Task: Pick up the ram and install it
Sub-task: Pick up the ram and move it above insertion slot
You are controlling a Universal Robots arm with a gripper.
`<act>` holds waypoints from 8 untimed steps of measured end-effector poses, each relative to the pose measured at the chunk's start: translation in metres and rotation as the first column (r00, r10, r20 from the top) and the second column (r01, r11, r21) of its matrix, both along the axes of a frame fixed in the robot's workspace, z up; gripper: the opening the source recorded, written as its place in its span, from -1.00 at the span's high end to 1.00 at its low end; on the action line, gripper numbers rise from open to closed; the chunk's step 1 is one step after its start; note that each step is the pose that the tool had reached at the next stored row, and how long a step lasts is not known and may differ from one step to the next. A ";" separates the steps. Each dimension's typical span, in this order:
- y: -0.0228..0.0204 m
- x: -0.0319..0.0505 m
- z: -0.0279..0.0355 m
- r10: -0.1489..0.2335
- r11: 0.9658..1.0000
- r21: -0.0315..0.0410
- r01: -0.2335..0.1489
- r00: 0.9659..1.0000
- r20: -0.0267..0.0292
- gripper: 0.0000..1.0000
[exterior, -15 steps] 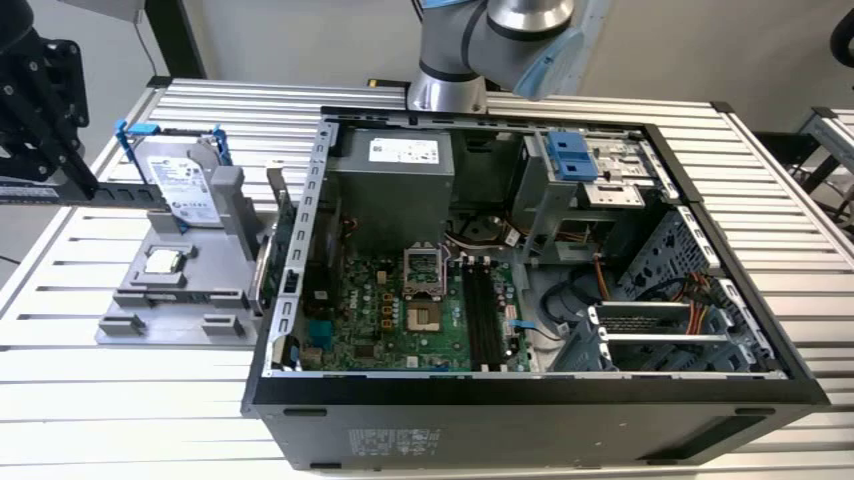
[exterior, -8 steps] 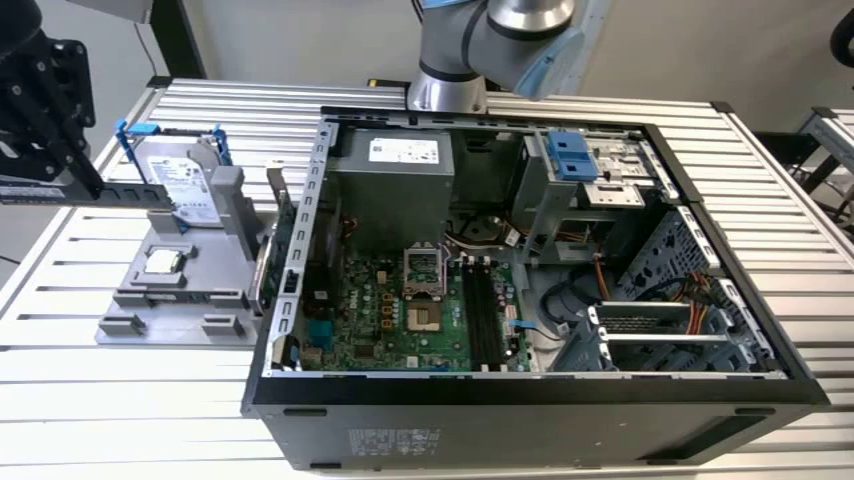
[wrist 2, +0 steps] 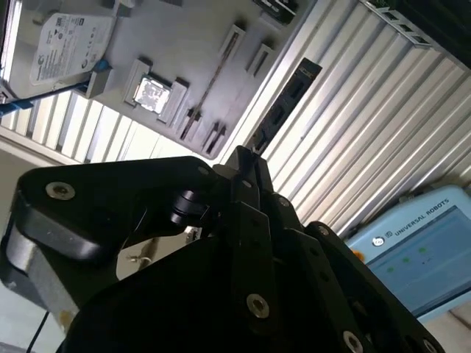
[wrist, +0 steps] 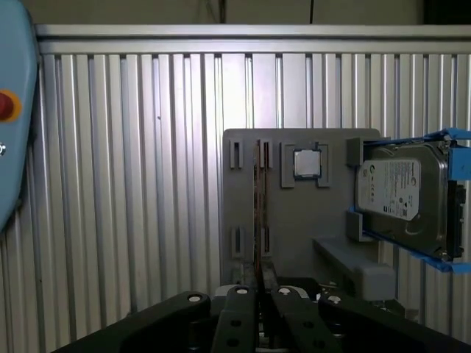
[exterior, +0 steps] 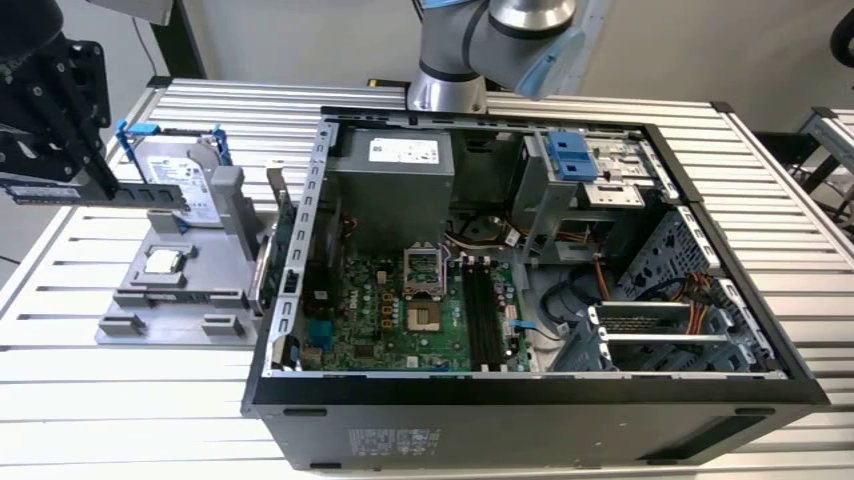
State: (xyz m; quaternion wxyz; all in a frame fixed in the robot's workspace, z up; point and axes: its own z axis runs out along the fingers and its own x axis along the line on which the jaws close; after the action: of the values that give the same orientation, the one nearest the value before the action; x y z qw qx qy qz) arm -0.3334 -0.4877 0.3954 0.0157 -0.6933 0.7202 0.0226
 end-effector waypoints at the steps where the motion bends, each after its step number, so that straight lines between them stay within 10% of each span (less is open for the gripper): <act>1: 0.0000 0.0000 0.0000 0.000 1.000 0.000 0.000 1.000 0.000 1.00; 8: 0.0000 0.0013 0.0004 0.000 1.000 0.000 0.000 1.000 0.000 1.00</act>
State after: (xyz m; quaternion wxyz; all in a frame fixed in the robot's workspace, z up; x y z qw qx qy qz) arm -0.3320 -0.4877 0.3958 0.0156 -0.6933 0.7202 0.0226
